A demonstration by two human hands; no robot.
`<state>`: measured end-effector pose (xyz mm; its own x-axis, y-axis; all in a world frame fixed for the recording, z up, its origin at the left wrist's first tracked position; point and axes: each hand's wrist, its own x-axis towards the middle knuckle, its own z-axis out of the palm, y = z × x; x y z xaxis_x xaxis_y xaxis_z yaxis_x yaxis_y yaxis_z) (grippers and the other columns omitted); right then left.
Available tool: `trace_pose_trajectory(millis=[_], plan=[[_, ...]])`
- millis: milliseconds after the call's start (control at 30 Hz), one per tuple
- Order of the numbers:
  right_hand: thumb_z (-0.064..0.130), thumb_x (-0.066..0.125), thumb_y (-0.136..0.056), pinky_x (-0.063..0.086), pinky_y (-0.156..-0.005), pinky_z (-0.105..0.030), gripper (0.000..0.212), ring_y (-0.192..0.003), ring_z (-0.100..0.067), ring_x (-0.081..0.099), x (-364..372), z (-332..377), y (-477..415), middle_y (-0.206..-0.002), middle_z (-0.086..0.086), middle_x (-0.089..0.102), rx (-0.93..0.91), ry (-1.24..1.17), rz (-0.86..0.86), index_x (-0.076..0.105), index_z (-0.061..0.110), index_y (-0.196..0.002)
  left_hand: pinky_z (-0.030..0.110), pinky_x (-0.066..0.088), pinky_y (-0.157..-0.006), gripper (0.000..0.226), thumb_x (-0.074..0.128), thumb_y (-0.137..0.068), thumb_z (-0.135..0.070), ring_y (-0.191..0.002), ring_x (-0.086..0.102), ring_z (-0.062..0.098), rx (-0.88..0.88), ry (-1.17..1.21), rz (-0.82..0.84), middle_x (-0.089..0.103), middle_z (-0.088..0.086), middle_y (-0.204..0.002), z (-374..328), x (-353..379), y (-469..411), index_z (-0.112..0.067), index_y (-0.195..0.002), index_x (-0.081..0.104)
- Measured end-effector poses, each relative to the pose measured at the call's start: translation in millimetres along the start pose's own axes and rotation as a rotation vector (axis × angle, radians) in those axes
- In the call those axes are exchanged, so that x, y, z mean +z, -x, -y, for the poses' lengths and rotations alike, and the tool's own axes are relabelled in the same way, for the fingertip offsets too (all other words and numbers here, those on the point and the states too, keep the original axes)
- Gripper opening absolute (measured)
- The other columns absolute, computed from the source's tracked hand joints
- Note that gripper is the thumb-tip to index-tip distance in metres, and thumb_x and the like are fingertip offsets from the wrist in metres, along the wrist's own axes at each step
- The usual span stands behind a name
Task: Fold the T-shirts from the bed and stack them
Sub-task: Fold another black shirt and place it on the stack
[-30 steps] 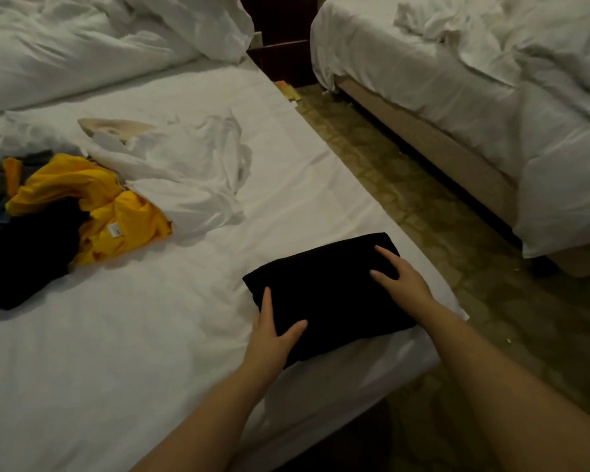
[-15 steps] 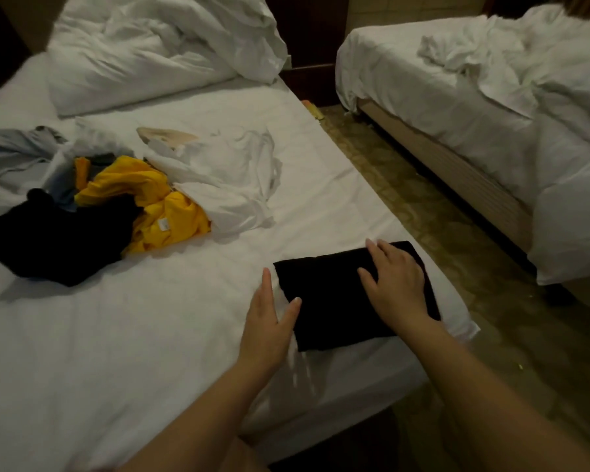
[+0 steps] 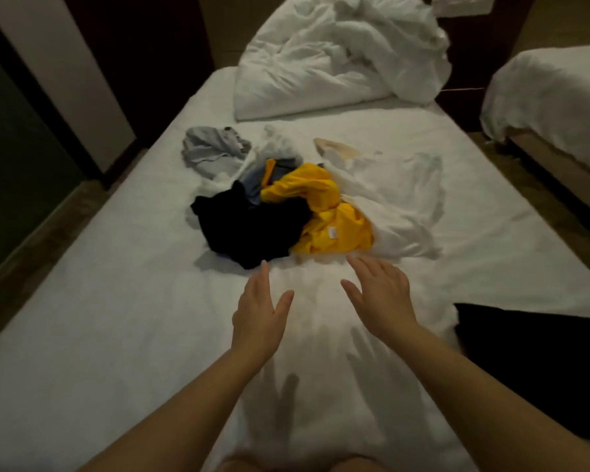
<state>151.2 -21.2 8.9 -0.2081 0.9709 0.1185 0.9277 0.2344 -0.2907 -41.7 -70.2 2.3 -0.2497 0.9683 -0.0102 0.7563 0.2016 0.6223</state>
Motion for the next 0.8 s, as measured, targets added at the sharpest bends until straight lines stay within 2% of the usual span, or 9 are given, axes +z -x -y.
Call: trace_pose_trajectory(millis=[100, 300, 433, 533, 600, 667, 800], plan=[[0.048, 0.04, -0.095, 0.023, -0.107, -0.04, 0.052, -0.134, -0.021, 0.033, 24.9, 32.5, -37.9, -0.146, 0.005, 0.04, -0.038, 0.001, 0.029, 0.034, 0.028, -0.143, 0.041, 0.028, -0.111, 0.072, 0.035, -0.092, -0.056, -0.142, 0.02, 0.022, -0.049, -0.065, -0.022, 0.014, 0.002, -0.157, 34.4, -13.9, -30.2, -0.032, -0.148, -0.002], [0.048, 0.047, -0.091, 0.03, -0.102, -0.039, 0.058, -0.132, -0.023, 0.031, 73.4, 88.2, -99.7, -0.149, 0.005, 0.033, -0.095, 0.005, 0.066, 0.027, 0.034, -0.144, 0.045, 0.035, -0.106, 0.073, 0.038, -0.092, -0.055, -0.137, 0.027, 0.026, -0.081, -0.148, -0.016, 0.018, 0.007, -0.154, 78.5, -17.3, -86.1, -0.032, -0.149, -0.002], [0.043, 0.054, -0.089, 0.031, -0.098, -0.04, 0.056, -0.131, -0.028, 0.03, 95.8, 98.7, -122.4, -0.148, -0.001, 0.033, -0.093, 0.07, 0.033, 0.034, 0.036, -0.141, 0.041, 0.038, -0.101, 0.073, 0.042, -0.091, -0.054, -0.134, 0.032, 0.026, -0.063, -0.168, -0.005, 0.022, 0.006, -0.152, 93.0, -9.9, -108.7, -0.035, -0.148, 0.0], [0.032, 0.062, -0.084, 0.034, -0.088, -0.042, 0.042, -0.121, -0.033, 0.039, 102.4, 99.8, -132.7, -0.135, -0.006, 0.045, -0.111, 0.074, -0.03, 0.055, 0.031, -0.125, 0.041, 0.039, -0.096, 0.074, 0.044, -0.09, -0.053, -0.129, 0.037, 0.028, -0.019, -0.173, -0.003, 0.027, 0.008, -0.148, 94.6, -7.0, -117.8, -0.035, -0.148, 0.003], [0.023, 0.068, -0.078, 0.038, -0.079, -0.042, 0.028, -0.108, -0.035, 0.049, 101.9, 101.0, -135.2, -0.117, -0.007, 0.058, -0.141, 0.041, -0.096, 0.068, 0.024, -0.106, 0.04, 0.04, -0.095, 0.074, 0.045, -0.09, -0.053, -0.127, 0.038, 0.029, -0.01, -0.18, -0.001, 0.028, 0.009, -0.146, 93.6, -6.2, -120.6, -0.034, -0.148, 0.003], [0.02, 0.072, -0.073, 0.041, -0.072, -0.04, 0.019, -0.095, -0.033, 0.057, 96.3, 102.0, -134.7, -0.097, -0.003, 0.066, -0.181, 0.015, -0.178, 0.071, 0.021, -0.092, 0.041, 0.04, -0.096, 0.077, 0.046, -0.089, -0.055, -0.129, 0.037, 0.029, -0.004, -0.172, 0.002, 0.027, 0.008, -0.147, 91.4, -7.3, -120.4, -0.035, -0.148, 0.002], [0.023, 0.057, -0.078, 0.043, -0.075, -0.037, 0.015, -0.083, -0.026, 0.062, 62.7, 113.1, -129.6, -0.081, 0.0, 0.068, -0.23, -0.096, -0.25, 0.066, 0.017, -0.088, 0.046, 0.041, -0.099, 0.081, 0.046, -0.086, -0.059, -0.131, 0.035, 0.028, 0.012, -0.124, -0.013, 0.025, 0.006, -0.15, 77.5, -19.3, -114.7, -0.038, -0.147, -0.002]])
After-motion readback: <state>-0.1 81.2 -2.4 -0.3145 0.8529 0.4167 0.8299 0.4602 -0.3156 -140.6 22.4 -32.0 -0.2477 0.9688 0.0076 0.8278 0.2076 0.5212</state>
